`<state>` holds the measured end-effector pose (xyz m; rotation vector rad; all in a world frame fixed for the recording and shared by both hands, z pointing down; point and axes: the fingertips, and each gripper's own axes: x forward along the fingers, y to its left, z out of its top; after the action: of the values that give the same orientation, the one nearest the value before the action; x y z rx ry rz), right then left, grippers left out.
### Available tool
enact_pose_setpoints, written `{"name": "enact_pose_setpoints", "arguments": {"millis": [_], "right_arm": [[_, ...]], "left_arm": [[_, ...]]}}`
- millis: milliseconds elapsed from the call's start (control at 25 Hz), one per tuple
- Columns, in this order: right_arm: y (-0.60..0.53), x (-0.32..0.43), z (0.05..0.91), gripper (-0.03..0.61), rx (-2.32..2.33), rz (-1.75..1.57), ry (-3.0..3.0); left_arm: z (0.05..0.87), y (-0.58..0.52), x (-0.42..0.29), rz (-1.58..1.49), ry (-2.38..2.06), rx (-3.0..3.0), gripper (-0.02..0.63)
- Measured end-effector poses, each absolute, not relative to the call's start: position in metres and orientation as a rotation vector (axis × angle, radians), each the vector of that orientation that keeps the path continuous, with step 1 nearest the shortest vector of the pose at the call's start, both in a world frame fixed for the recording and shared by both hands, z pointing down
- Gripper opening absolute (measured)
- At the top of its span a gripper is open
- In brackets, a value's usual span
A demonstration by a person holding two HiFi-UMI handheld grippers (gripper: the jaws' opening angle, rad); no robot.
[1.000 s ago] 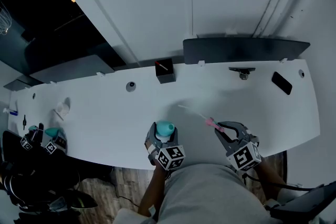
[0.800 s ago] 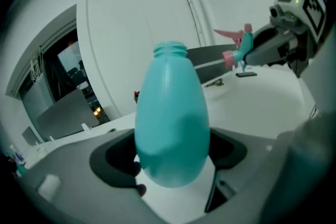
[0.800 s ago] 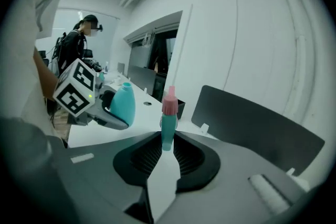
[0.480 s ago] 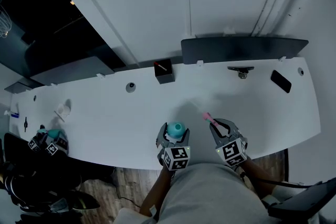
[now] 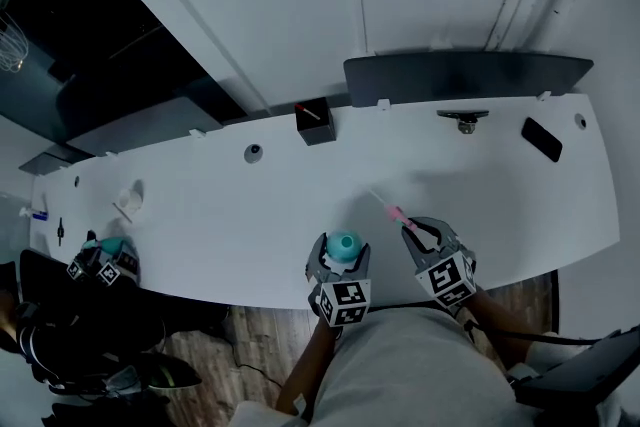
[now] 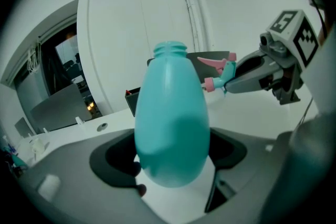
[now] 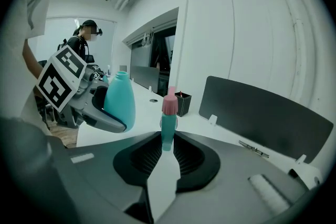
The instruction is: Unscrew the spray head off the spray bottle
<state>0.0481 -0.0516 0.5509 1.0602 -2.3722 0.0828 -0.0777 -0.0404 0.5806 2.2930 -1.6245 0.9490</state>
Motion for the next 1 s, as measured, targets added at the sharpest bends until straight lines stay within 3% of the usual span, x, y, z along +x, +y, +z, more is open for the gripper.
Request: {"name": "enact_pose_setpoints", "arguments": {"millis": [480, 1000], "right_arm": [[0.001, 0.031, 0.571, 0.071, 0.895, 0.198, -2.499], [0.037, -0.004, 0.548, 0.072, 1.033, 0.247, -2.466]], "left_arm": [[0.595, 0.028, -0.083, 0.987, -1.692, 2.114, 0.396], [0.577, 0.069, -0.101, 0.948, -1.617, 2.25, 0.396]]}}
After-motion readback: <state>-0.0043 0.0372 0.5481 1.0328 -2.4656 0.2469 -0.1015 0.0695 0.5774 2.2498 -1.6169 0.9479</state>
